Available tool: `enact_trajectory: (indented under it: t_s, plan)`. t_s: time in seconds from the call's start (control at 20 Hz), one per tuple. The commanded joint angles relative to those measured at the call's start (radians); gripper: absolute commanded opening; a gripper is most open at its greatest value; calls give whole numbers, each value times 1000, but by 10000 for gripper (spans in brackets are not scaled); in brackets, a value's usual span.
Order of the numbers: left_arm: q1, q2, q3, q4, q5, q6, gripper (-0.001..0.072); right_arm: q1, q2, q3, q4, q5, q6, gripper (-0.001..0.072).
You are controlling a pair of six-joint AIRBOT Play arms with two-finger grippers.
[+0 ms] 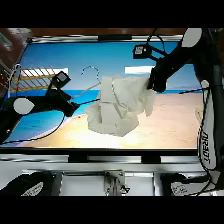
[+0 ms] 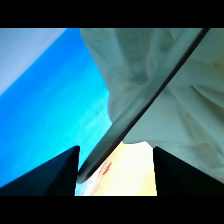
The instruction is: Fold the shirts.
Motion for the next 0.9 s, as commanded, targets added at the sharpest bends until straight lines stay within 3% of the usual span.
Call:
enact_trajectory:
  t_s: [0.0, 0.15, 0.45, 0.75, 0.85]
  plan:
    - [62, 0, 51, 6, 12, 0, 556, 0, 43, 0, -25, 2, 13, 86]
    - [110, 1, 92, 6, 8, -31, 546, -2, 80, 0, -58, 2, 45, 86]
    - [275, 16, 107, -56, -27, -269, 533, -2, 151, 0, -89, 3, 108, 86]
    - [240, -114, -93, -530, 65, -283, 534, 0, 221, 0, -90, 2, 148, 86]
    - [164, -211, -101, -714, 126, -204, 534, 7, 240, 0, -68, 4, 172, 86]
